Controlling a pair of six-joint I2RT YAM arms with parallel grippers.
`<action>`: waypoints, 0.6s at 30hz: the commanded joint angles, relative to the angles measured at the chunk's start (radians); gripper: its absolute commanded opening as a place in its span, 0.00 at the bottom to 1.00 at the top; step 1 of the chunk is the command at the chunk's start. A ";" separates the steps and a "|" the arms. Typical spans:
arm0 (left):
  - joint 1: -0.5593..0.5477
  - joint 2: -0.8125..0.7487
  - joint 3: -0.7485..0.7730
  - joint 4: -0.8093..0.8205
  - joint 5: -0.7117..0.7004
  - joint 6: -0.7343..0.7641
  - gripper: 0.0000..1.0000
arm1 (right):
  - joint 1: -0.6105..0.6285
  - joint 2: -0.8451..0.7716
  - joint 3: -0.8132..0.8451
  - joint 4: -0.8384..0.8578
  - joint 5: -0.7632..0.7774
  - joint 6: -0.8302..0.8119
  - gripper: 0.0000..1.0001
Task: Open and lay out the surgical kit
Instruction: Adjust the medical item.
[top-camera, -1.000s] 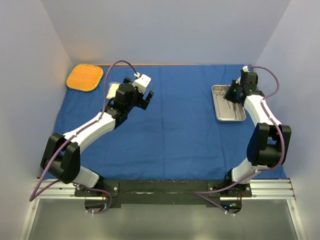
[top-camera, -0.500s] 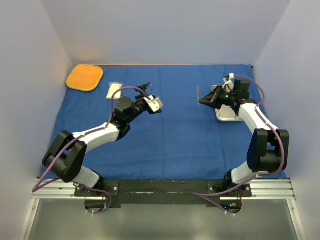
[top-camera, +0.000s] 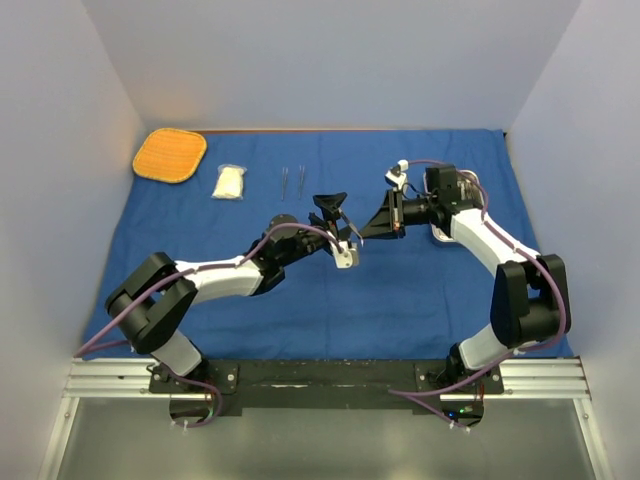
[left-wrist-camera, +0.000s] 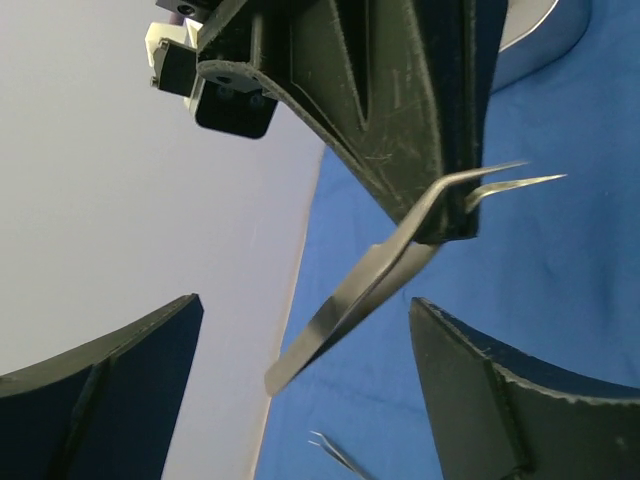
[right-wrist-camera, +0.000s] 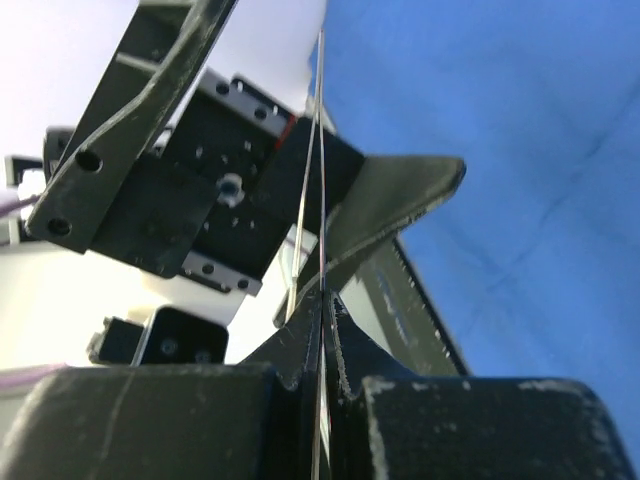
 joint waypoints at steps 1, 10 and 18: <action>0.004 -0.069 -0.009 0.018 0.091 -0.026 0.83 | 0.018 -0.005 -0.010 -0.034 -0.099 -0.051 0.00; 0.005 -0.077 -0.021 -0.028 0.117 -0.060 0.31 | 0.026 -0.014 -0.028 -0.038 -0.103 -0.060 0.00; 0.005 -0.096 -0.032 -0.061 0.108 -0.066 0.00 | 0.025 -0.004 -0.022 -0.044 -0.093 -0.063 0.00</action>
